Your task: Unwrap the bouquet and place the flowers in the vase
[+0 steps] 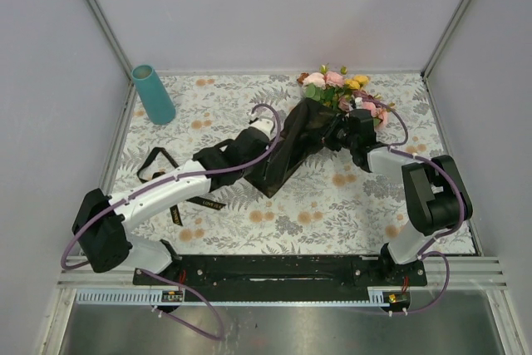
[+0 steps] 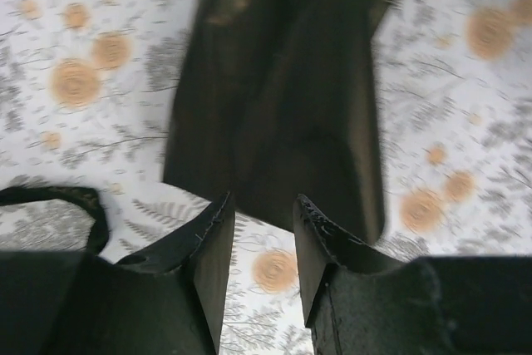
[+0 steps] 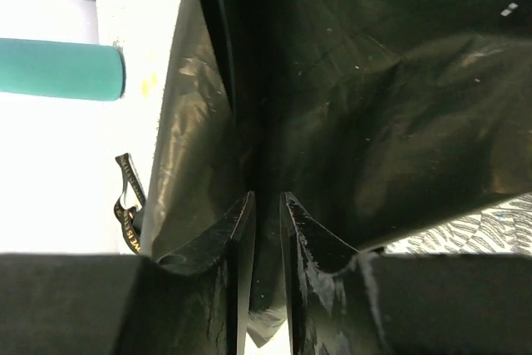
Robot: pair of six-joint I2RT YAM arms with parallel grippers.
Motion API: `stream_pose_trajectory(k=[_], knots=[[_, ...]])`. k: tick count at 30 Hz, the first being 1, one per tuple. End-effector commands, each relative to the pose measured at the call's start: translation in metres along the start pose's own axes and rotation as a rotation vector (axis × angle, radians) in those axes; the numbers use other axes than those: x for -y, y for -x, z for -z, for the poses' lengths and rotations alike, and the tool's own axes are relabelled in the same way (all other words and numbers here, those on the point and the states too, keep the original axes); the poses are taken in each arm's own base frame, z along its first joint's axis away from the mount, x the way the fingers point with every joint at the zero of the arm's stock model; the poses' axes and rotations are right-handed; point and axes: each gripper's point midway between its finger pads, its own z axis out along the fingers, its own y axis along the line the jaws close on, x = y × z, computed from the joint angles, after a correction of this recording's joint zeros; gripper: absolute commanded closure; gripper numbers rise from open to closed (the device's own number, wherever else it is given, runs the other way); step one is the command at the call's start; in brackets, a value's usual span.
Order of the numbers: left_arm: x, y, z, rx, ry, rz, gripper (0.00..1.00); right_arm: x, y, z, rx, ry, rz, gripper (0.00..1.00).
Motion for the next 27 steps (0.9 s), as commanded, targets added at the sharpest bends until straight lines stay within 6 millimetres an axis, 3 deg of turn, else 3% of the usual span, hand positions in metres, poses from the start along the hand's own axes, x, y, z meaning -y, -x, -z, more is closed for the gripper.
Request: stream_pose_trajectory(k=[1, 4, 7, 11, 14, 16, 20, 24, 27], knots=[[-0.044, 0.018, 0.002, 0.020, 0.173, 0.065, 0.62, 0.007, -0.001, 0.000, 0.008, 0.020, 0.011, 0.74], [-0.035, 0.035, 0.022, 0.067, 0.105, 0.081, 0.59, 0.016, -0.007, -0.001, -0.001, 0.007, 0.007, 0.74], [0.003, 0.047, 0.042, 0.105, -0.104, 0.074, 0.54, 0.021, -0.010, -0.002, -0.008, -0.002, 0.013, 0.74], [0.066, 0.021, 0.043, 0.030, -0.303, 0.042, 0.54, 0.023, -0.008, -0.001, 0.000, -0.011, 0.017, 0.75], [0.096, 0.004, 0.035, -0.001, -0.344, -0.011, 0.54, 0.025, -0.006, -0.002, 0.002, -0.015, 0.015, 0.76], [0.105, -0.001, 0.029, -0.013, -0.347, -0.036, 0.54, 0.025, -0.007, -0.001, -0.002, -0.012, 0.015, 0.76], [0.093, 0.001, 0.013, -0.013, -0.243, -0.089, 0.54, 0.027, -0.008, 0.000, -0.004, -0.018, 0.020, 0.76], [0.071, 0.019, 0.007, 0.031, -0.111, -0.147, 0.53, 0.026, -0.005, 0.002, 0.002, -0.015, 0.025, 0.76], [0.032, 0.033, -0.003, 0.031, 0.041, -0.136, 0.51, 0.025, -0.004, 0.002, 0.002, -0.013, 0.027, 0.76]])
